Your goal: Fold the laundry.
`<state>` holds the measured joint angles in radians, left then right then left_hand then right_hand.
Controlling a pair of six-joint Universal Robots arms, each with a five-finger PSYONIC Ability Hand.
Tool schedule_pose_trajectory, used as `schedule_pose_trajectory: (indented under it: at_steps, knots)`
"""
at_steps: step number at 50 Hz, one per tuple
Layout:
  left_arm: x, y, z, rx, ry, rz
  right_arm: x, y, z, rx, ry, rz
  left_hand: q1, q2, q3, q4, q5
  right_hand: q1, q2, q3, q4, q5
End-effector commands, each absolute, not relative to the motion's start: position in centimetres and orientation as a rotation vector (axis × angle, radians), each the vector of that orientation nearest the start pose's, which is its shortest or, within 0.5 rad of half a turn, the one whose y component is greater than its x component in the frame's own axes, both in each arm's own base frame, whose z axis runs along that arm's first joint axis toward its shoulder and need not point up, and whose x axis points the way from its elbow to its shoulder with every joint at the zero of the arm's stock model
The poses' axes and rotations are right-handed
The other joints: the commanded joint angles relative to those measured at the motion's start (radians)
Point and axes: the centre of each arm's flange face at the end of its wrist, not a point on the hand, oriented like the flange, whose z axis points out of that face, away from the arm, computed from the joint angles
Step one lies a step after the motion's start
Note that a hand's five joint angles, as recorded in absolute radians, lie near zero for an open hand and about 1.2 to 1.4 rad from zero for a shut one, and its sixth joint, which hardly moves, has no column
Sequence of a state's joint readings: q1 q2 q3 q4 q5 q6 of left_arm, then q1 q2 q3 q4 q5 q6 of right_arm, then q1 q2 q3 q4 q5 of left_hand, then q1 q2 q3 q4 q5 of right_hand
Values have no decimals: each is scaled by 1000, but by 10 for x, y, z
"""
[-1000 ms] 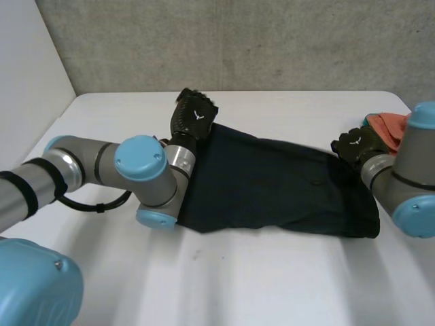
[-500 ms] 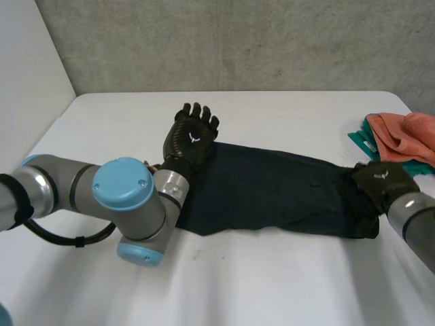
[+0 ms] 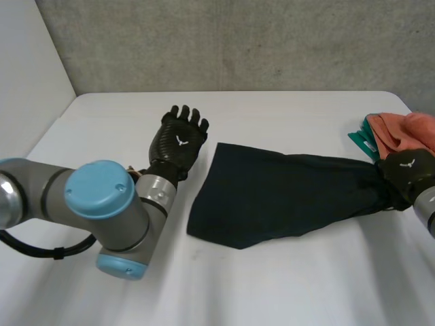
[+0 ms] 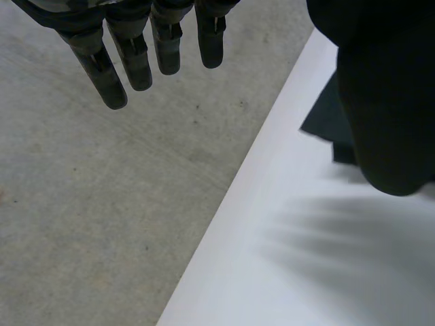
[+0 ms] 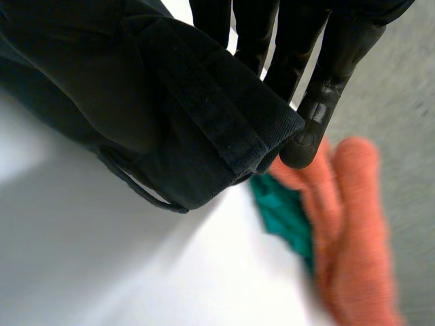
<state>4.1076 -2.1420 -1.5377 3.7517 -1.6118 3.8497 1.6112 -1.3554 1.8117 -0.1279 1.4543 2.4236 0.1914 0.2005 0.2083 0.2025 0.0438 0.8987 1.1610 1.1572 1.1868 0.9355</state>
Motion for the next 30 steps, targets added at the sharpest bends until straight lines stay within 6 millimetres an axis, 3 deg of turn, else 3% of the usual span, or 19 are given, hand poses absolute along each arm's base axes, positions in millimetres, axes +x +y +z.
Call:
schedule_pose_trajectory:
  at_steps: [1, 3, 4, 7, 8, 9, 11, 13, 15, 19, 20, 21, 22, 23, 28, 30]
  knots:
    - [-323, -259, 184, 1188, 1685, -2227, 176, -299, 213, -1522, 2395, -2123, -17, -26, -34, -28, -44, 498, 235, 239, 209, 286]
    - [-319, -258, 188, 1167, 1698, -2237, 198, -293, 222, -1589, 2265, -2176, -17, -26, -34, -28, -44, 498, 235, 239, 209, 286]
    - [-316, -258, 190, 1152, 1708, -2244, 226, -286, 231, -1647, 2108, -2236, -17, -26, -34, -28, -44, 498, 235, 239, 209, 286]
    - [-309, -257, 199, 1099, 1746, -2277, 259, -278, 233, -1696, 1930, -2273, -17, -26, -34, -28, -44, 498, 235, 239, 209, 286]
    - [-306, -257, 203, 1070, 1771, -2292, 283, -269, 231, -1728, 1804, -2279, -17, -26, -34, -28, -44, 498, 235, 239, 209, 286]
    - [-304, -258, 206, 1054, 1779, -2302, 294, -264, 230, -1747, 1739, -2275, -17, -26, -34, -28, -44, 498, 235, 239, 209, 286]
    - [-297, -260, 212, 1006, 1810, -2315, 327, -240, 218, -1831, 1544, -2208, -17, -26, -34, -28, -44, 498, 235, 239, 209, 286]
    - [-292, -261, 216, 981, 1829, -2318, 345, -223, 206, -1891, 1416, -2128, -17, -26, -34, -28, -44, 498, 235, 239, 209, 286]
    - [-289, -261, 218, 967, 1852, -2316, 362, -206, 179, -1950, 1311, -1989, -17, -26, -34, -28, -44, 498, 235, 239, 209, 286]
    - [-288, -261, 217, 965, 1872, -2302, 374, -195, 153, -1974, 1240, -1866, -17, -26, -34, -28, -44, 498, 235, 239, 209, 286]
    - [-288, -261, 218, 964, 1870, -2304, 375, -196, 153, -1971, 1241, -1866, -17, -26, -34, -28, -44, 359, 97, 101, 71, 148]
    - [-288, -261, 218, 965, 1872, -2305, 375, -196, 154, -1968, 1239, -1871, -17, -26, -34, -28, -44, 64, -198, -194, -224, -147]
    - [-288, -262, 218, 964, 1870, -2307, 376, -199, 158, -1958, 1253, -1893, -17, -26, -34, -28, -44, -596, -858, -854, -884, -807]
    - [-288, -264, 220, 955, 1863, -2316, 375, -200, 160, -1949, 1270, -1905, -17, -26, -34, -28, -44, -724, -986, -983, -1012, -936]
    - [-291, -271, 230, 934, 1828, -2357, 365, -215, 191, -1745, 1476, -2010, -17, -26, -34, -28, -44, -724, -986, -983, -1012, -936]
    - [-297, -274, 240, 919, 1796, -2397, 352, -221, 220, -1500, 1587, -2041, -17, -26, -34, -28, -44, -724, -986, -983, -1012, -936]
